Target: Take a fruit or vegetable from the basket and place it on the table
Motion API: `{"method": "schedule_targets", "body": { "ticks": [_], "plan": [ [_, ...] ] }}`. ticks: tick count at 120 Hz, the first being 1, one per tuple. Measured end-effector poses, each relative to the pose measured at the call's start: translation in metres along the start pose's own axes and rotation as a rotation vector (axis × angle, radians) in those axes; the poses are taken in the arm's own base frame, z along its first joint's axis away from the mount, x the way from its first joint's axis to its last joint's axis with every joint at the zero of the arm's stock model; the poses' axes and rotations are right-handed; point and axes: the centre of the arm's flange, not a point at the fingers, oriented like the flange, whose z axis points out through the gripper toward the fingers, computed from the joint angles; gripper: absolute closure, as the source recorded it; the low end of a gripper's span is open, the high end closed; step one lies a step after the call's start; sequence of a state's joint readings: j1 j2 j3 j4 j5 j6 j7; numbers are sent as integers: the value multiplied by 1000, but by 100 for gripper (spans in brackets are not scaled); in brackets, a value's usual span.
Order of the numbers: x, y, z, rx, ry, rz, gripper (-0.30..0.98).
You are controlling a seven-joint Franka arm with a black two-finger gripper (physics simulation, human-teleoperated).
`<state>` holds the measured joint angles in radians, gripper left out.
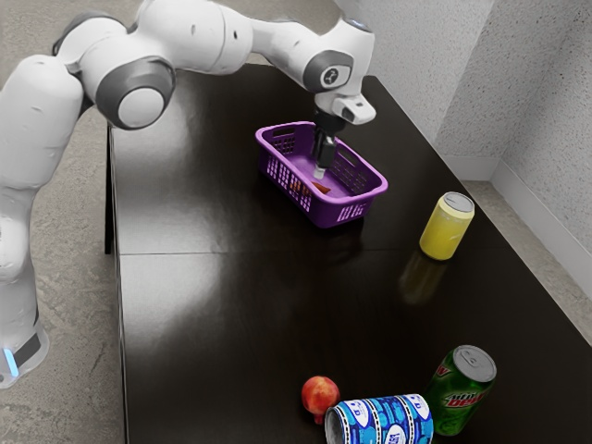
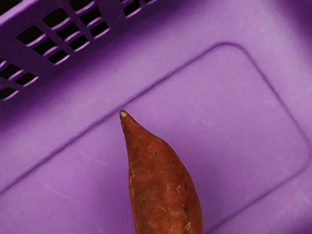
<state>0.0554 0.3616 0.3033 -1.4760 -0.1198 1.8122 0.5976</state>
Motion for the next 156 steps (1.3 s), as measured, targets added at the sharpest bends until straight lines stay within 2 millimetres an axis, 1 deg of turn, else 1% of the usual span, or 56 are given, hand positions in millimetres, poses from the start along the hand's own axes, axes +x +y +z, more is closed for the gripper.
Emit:
{"method": "schedule_targets", "body": {
  "ticks": [22, 53, 64, 98, 107, 118, 131, 142, 156],
  "plan": [
    [8, -3, 22, 2, -4, 20, 0],
    [4, -2, 43, -11, -23, 38, 0],
    [4, -1, 47, -13, -25, 45, 0],
    [3, -1, 49, -14, -25, 58, 2],
    [3, -1, 51, -15, -26, 60, 10],
    [4, -1, 52, -16, -27, 62, 26],
    [4, -1, 53, -16, -28, 63, 43],
    [4, -1, 54, -16, -30, 63, 47],
    [5, -1, 59, -16, -35, 63, 48]
  ]
}}
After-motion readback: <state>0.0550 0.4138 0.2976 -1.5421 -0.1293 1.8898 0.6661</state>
